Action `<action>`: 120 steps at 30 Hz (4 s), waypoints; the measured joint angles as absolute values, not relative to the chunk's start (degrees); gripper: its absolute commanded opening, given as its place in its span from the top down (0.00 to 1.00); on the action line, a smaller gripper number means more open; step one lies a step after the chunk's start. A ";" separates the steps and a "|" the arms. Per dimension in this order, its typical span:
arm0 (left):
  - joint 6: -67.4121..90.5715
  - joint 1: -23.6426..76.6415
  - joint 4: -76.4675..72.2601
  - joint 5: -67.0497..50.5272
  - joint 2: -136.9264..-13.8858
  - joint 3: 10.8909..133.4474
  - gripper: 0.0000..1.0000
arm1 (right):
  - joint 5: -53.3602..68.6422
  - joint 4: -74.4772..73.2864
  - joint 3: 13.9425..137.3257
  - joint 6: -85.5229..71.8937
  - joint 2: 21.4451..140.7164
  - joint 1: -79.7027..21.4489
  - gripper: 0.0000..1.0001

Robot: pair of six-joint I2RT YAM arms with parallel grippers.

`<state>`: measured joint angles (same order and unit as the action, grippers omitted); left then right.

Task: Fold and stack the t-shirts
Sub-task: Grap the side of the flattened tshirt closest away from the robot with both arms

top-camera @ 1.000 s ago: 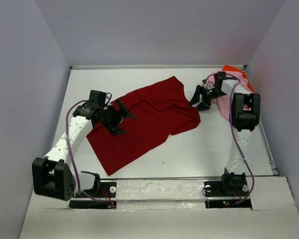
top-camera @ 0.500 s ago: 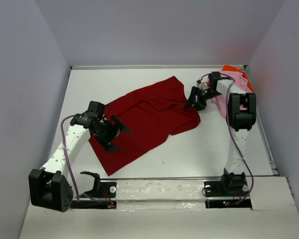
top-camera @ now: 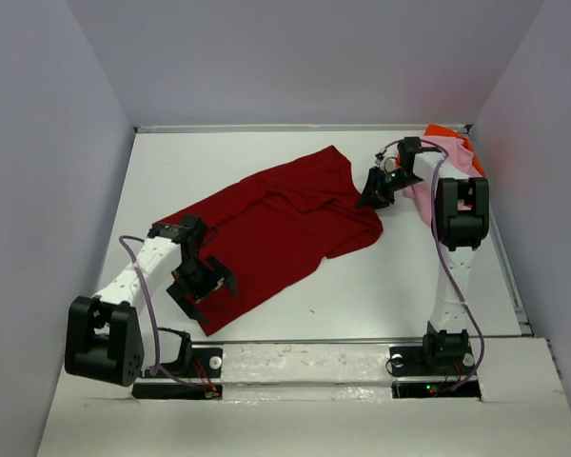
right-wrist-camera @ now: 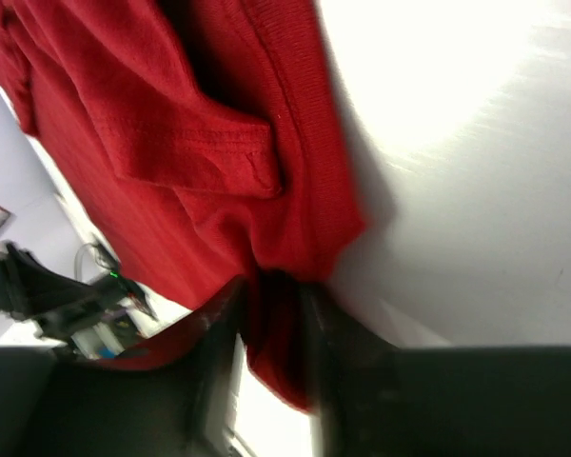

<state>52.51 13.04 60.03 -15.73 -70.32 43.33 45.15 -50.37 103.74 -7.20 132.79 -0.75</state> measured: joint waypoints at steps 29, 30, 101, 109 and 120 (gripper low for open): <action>49.54 23.77 57.58 -5.63 -105.78 63.96 0.01 | 44.38 -50.33 103.77 -7.49 132.79 -0.75 0.81; 49.28 23.77 58.46 -5.76 -106.83 64.95 0.01 | 44.01 -50.33 103.77 -7.57 132.79 -0.75 0.81; 52.88 19.86 43.07 -20.01 -69.60 65.54 0.01 | 35.22 -47.97 87.05 -11.77 121.69 5.13 0.84; 67.22 20.51 40.73 -22.31 -63.48 51.86 0.01 | 36.75 -47.99 87.39 -11.75 122.30 5.13 0.84; 79.64 21.71 37.98 -18.63 -60.97 49.82 0.01 | 37.56 -47.97 88.07 -11.79 122.30 5.13 0.84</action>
